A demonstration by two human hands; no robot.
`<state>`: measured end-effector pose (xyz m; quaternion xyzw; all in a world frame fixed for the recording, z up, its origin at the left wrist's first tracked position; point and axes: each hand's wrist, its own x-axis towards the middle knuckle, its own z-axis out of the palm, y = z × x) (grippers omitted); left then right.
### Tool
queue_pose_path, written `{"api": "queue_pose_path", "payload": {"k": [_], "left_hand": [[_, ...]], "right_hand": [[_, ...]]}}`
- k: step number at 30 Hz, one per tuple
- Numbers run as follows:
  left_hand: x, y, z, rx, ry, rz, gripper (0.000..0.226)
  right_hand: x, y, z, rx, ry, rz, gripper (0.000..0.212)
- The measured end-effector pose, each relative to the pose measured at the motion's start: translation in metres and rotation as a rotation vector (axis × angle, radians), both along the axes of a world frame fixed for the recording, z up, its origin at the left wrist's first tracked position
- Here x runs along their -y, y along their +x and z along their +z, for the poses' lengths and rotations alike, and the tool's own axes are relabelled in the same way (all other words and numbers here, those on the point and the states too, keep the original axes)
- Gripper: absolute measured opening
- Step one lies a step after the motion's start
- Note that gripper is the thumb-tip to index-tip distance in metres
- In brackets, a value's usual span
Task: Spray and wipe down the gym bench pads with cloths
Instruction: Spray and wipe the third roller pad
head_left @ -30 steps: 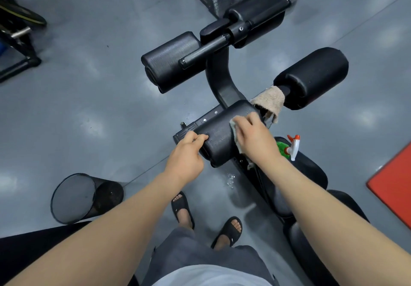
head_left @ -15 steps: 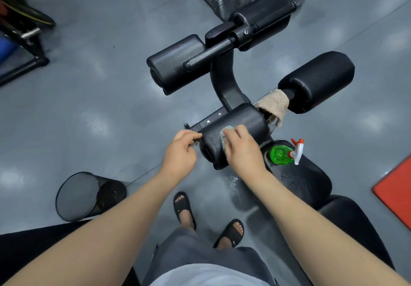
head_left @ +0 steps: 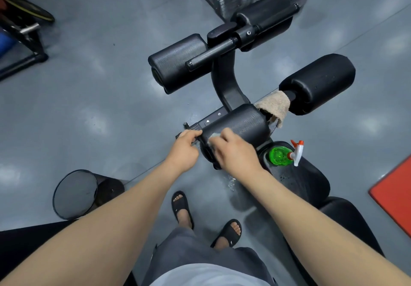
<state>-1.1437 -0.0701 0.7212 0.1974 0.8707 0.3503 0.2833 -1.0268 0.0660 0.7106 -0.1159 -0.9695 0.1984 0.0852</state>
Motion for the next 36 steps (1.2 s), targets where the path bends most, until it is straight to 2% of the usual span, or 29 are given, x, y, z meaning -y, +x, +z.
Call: {"api": "queue_pose_path", "payload": {"k": [2,6,7,12,18,21,25,28,32,36], "left_hand": [[0.002,0.000,-0.002,-0.026,-0.015,-0.027,0.063],[0.005,0.007,-0.005,-0.057,-0.011,-0.054,0.062],[0.006,0.009,-0.006,-0.056,-0.004,-0.054,0.062],[0.009,0.013,-0.006,-0.092,0.009,-0.083,0.066],[0.008,0.015,-0.001,-0.082,-0.023,-0.098,0.064],[0.008,0.015,0.000,-0.094,-0.037,-0.109,0.063],[0.004,0.017,0.004,-0.134,-0.082,-0.127,0.051],[0.002,0.017,0.007,-0.188,-0.127,-0.175,0.043],[0.003,0.018,0.010,-0.212,-0.176,-0.215,0.044],[0.003,0.024,0.009,-0.239,-0.185,-0.218,0.045]], "right_hand": [[0.001,-0.004,0.001,-0.007,-0.008,0.019,0.017],[-0.017,-0.018,0.006,-0.021,-0.050,-0.231,0.016],[-0.015,-0.019,0.006,-0.031,-0.049,-0.238,0.015],[-0.001,-0.003,0.002,-0.003,-0.001,0.001,0.021],[-0.034,-0.021,0.000,-0.027,0.066,-0.361,0.020],[-0.012,-0.014,-0.004,-0.081,0.108,-0.281,0.021],[-0.010,0.004,-0.018,-0.164,0.033,-0.068,0.026],[-0.045,0.005,-0.023,-0.232,0.009,-0.191,0.027],[-0.081,0.002,-0.023,-0.203,-0.019,-0.437,0.030],[-0.052,0.002,-0.026,-0.226,0.012,-0.349,0.033]]}}
